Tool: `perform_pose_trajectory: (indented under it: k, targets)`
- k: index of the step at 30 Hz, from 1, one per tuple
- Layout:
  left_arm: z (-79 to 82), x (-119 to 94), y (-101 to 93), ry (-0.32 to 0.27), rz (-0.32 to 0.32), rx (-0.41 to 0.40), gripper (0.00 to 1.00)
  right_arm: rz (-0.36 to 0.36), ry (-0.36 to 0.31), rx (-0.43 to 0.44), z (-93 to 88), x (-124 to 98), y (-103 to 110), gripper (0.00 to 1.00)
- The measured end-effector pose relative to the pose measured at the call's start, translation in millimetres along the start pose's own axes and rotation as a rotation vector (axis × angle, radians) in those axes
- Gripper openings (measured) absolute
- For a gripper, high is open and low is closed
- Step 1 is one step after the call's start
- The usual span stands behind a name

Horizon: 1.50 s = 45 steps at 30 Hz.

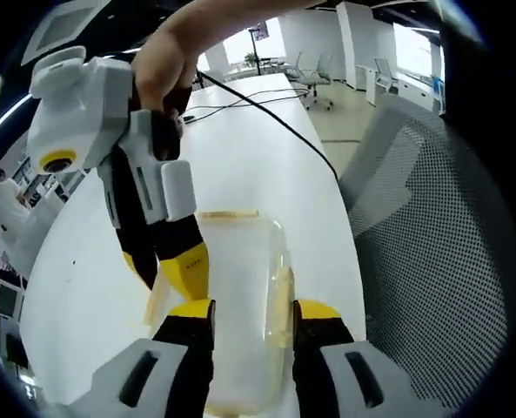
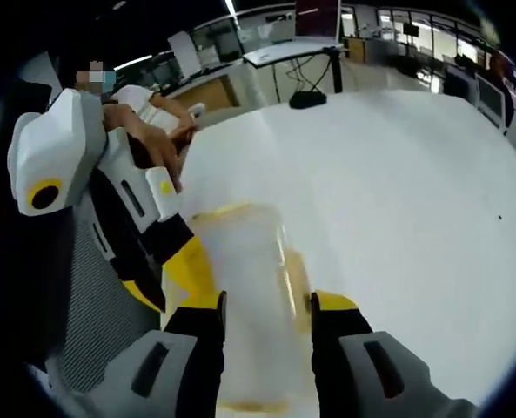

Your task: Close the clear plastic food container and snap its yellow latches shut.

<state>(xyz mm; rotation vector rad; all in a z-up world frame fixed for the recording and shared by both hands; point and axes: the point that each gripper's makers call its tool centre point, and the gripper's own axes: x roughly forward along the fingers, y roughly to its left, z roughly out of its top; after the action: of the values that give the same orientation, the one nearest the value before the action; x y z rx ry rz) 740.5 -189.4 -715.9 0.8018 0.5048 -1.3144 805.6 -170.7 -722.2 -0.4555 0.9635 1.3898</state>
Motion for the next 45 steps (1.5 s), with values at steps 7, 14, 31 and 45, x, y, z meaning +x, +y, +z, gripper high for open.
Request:
perform_pose_trajectory:
  k: [7, 14, 31, 45]
  targets:
    - [-1.6, 1.8, -0.3, 0.002, 0.01, 0.058, 0.29, 0.03, 0.039, 0.001, -0.9, 1.5, 0.5, 0.36]
    - [-2.7, 3.3, -2.3, 0.007, 0.015, 0.101, 0.3, 0.049, 0.071, -0.003, -2.0, 2.9, 1.5, 0.36]
    - [-4.6, 4.5, 3.5, 0.027, 0.077, 0.134, 0.25, 0.1, 0.16, -0.049, -2.5, 7.7, 5.4, 0.33]
    - [-2.2, 3.4, 0.3, 0.024, 0.05, 0.12, 0.26, 0.133, 0.156, 0.008, 1.0, 7.6, 5.4, 0.32]
